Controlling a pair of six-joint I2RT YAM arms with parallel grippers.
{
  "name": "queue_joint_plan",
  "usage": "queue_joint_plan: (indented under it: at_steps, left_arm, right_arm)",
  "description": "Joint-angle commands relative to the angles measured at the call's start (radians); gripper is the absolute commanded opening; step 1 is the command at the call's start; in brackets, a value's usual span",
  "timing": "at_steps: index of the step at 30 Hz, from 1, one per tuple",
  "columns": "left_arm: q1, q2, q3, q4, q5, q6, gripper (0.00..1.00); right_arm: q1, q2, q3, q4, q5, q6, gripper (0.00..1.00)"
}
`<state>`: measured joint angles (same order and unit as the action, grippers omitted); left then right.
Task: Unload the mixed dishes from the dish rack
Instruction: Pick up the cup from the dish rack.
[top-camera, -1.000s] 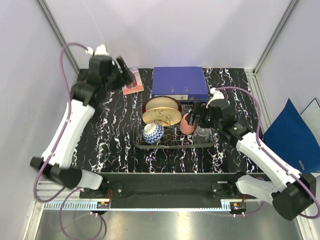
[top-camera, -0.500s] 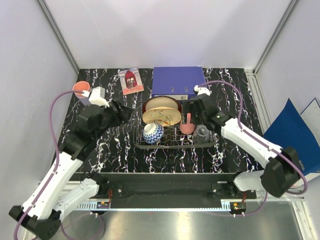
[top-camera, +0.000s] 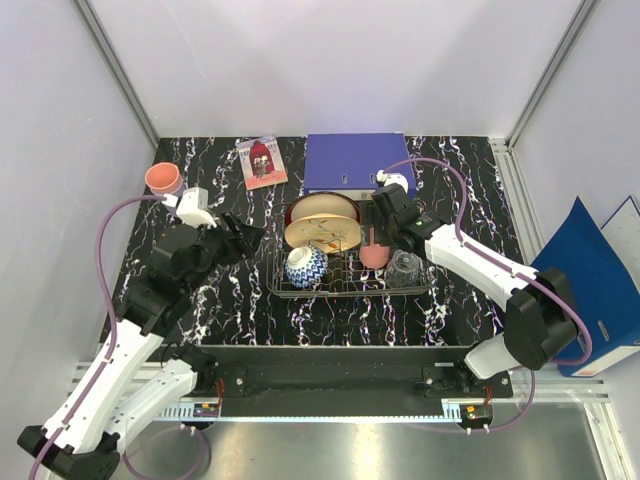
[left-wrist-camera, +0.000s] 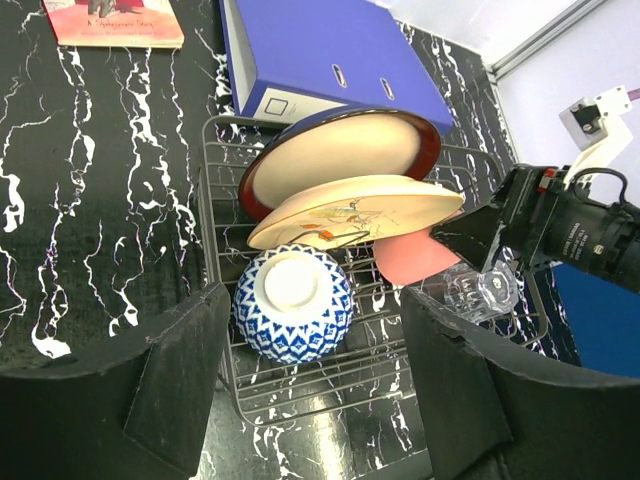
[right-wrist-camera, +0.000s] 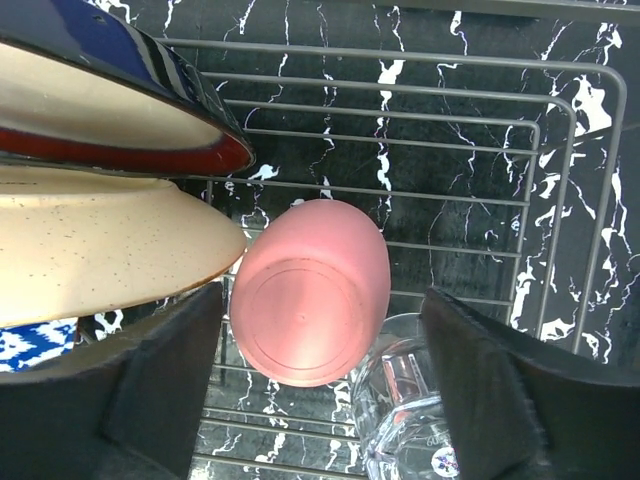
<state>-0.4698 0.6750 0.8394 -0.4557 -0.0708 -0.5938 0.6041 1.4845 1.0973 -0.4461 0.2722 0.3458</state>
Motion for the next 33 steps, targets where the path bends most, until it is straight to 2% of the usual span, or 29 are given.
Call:
queue_joint_plan:
  at_steps: [1,4,5,6,8,9,11,13,20,24,27,28,30,32,33]
  left_arm:
    - [-0.004,0.023,-0.003,0.051,0.026,0.014,0.72]
    - [-0.004,0.035,-0.002,0.051,0.031,0.008,0.71]
    - [-0.004,0.037,-0.002,0.051,0.031,0.008,0.71]
    - [-0.004,0.037,-0.002,0.051,0.031,0.006,0.71]
    - [-0.004,0.035,-0.003,0.052,0.028,0.006,0.71]
    - [-0.004,0.035,-0.005,0.051,0.026,0.006,0.71]
    - [-0.004,0.034,-0.006,0.052,0.02,0.006,0.71]
    - [-0.004,0.035,-0.01,0.052,0.017,0.005,0.71]
    - [-0.004,0.058,0.007,0.061,0.016,0.008,0.71]
    - [-0.004,0.081,0.024,0.083,0.032,0.002,0.71]
    - [-0.004,0.106,0.03,0.141,0.068,-0.021,0.71]
    - [-0.004,0.112,0.029,0.167,0.139,-0.03,0.71]
    - [-0.004,0.127,0.024,0.268,0.215,-0.073,0.71]
    - [-0.004,0.144,0.007,0.351,0.324,-0.141,0.71]
    - [-0.003,0.155,-0.009,0.446,0.36,-0.168,0.71]
  right_arm:
    - [0.011,0.007,0.01,0.027,0.038,-0.008,0.72]
    - [0.011,0.011,0.012,0.032,0.035,-0.01,0.53]
    - [0.01,0.011,0.012,0.033,0.035,-0.01,0.39]
    - [0.01,0.01,0.009,0.033,0.033,-0.01,0.33]
    - [0.01,0.002,0.006,0.033,0.033,-0.005,0.22]
    - [0.01,-0.009,0.0,0.032,0.03,-0.004,0.21]
    - [0.01,-0.026,0.001,0.018,0.025,0.004,0.08]
    - [0.011,-0.067,0.009,0.006,0.024,0.016,0.0]
    - [0.023,-0.263,0.154,-0.156,-0.04,0.055,0.0]
    - [0.023,-0.365,0.217,-0.16,-0.077,0.064,0.0]
    - [0.022,-0.444,0.135,-0.047,-0.091,0.091,0.0]
    - [0.019,-0.461,0.104,0.024,-0.099,0.108,0.0]
    - [0.008,-0.504,0.017,0.101,-0.177,0.178,0.0]
    - [-0.012,-0.55,-0.057,0.277,-0.295,0.276,0.0]
    - [-0.021,-0.564,-0.133,0.35,-0.338,0.312,0.0]
